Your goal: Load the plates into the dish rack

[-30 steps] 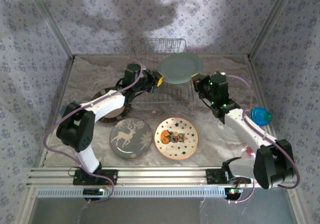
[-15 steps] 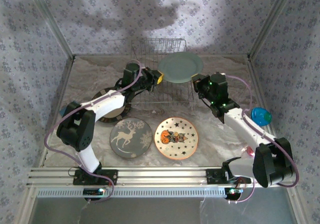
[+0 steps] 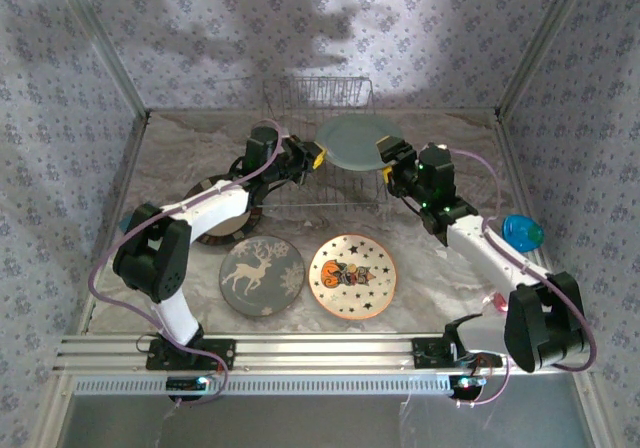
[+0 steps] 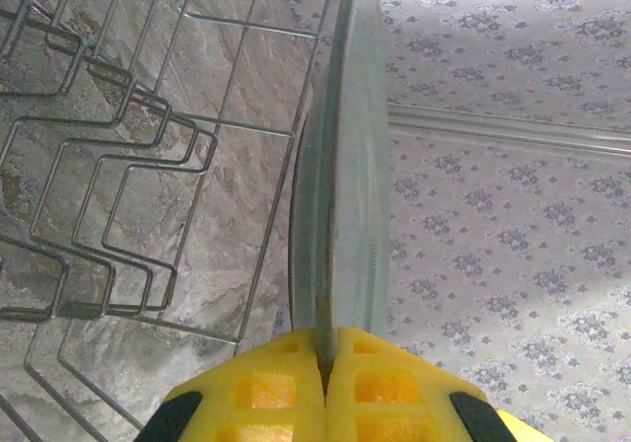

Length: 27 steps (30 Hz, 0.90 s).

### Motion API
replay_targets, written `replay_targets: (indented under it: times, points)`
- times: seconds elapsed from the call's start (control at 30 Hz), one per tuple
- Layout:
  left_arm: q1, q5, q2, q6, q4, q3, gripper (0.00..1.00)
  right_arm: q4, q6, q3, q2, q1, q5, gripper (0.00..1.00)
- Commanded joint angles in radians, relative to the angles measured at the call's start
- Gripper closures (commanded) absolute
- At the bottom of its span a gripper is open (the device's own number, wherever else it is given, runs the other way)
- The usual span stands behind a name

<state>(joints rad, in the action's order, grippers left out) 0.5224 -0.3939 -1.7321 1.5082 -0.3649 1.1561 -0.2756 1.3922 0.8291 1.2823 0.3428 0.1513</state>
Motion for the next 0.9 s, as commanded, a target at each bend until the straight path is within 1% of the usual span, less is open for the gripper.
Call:
replay_targets:
  times: [0.0,0.2,0.43,0.7,0.77,0.87]
  points:
    - [-0.008,-0.042,0.003,-0.028,-0.103,0.033,1.00,-0.062,0.005,0.020,0.019,-0.003,0.021,0.23]
    - [-0.018,-0.060,0.006,-0.041,-0.105,0.059,1.00,-0.075,0.014,0.000,0.038,-0.001,0.014,0.16]
    - [-0.030,-0.062,0.015,-0.060,-0.093,0.068,1.00,-0.077,0.025,-0.021,0.057,-0.014,0.026,0.14]
    - [-0.044,-0.056,0.036,-0.086,-0.084,0.078,1.00,-0.080,0.034,-0.045,0.065,-0.030,0.049,0.09]
    - [-0.044,-0.060,0.034,-0.087,-0.081,0.086,1.00,-0.077,0.036,-0.051,0.066,-0.031,0.053,0.03]
    - [-0.045,-0.063,0.034,-0.088,-0.083,0.096,1.00,-0.075,0.039,-0.062,0.064,-0.035,0.056,0.02]
